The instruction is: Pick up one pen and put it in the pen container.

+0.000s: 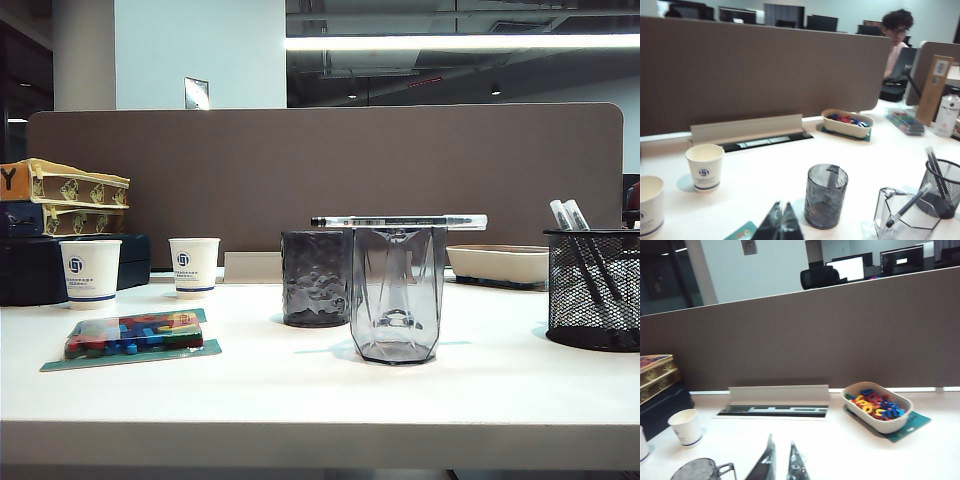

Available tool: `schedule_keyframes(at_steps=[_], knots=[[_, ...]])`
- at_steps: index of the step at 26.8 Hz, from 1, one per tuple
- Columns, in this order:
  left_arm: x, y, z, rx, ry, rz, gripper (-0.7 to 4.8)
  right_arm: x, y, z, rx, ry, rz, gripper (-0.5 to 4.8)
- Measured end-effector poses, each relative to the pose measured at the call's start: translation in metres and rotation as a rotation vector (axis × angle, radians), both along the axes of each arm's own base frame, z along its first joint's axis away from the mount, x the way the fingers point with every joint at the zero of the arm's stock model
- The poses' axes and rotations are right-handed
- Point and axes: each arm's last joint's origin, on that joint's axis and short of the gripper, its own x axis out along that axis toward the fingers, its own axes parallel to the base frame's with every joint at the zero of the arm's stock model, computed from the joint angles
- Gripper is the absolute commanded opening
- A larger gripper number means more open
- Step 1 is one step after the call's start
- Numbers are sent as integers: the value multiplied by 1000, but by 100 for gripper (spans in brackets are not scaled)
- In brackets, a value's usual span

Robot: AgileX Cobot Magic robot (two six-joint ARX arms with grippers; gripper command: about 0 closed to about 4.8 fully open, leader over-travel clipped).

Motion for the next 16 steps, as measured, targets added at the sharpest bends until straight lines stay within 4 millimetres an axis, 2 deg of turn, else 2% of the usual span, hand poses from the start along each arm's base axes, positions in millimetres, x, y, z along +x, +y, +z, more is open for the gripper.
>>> schedule_keyframes(at_steps=[6,9,11,16], knots=[[10,-13,-3,5,58,-109,-1,12,9,7,-8,15,112,36],[15,-17,4,6,60,-135,1,15,12,7,-11,29,144,35],[19,-20,8,8,71,-156,30,15,13,6,-11,36,158,36],[36,-39,29,20,106,-261,30,19,16,1,5,90,245,36]])
